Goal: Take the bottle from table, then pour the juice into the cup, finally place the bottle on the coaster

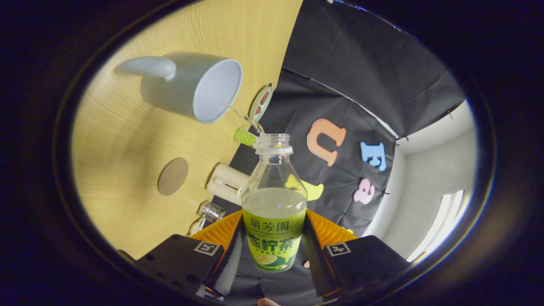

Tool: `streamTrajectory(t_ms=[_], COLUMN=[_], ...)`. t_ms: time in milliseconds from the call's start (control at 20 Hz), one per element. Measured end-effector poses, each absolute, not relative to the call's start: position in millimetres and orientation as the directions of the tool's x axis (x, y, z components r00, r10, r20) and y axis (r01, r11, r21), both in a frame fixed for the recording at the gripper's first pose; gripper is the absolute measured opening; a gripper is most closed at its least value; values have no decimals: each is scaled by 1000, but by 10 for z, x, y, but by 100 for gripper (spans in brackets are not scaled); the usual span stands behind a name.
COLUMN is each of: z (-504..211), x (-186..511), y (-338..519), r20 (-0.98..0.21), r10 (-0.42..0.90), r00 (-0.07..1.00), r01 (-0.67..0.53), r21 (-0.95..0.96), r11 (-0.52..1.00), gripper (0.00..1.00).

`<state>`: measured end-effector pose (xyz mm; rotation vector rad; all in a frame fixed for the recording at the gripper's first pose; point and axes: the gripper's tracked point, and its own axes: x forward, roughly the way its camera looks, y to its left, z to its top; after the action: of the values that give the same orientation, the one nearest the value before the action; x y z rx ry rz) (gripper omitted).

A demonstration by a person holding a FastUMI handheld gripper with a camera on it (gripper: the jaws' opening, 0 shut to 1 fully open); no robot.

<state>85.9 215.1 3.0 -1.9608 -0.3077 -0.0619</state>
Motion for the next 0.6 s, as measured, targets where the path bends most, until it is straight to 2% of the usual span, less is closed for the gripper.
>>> streamTrajectory(t_ms=[600], z=[75], x=[882], y=[2295], r20=[192], r10=[207], r00=[959], r01=[265], r21=[-865], r11=[-426], gripper=[76])
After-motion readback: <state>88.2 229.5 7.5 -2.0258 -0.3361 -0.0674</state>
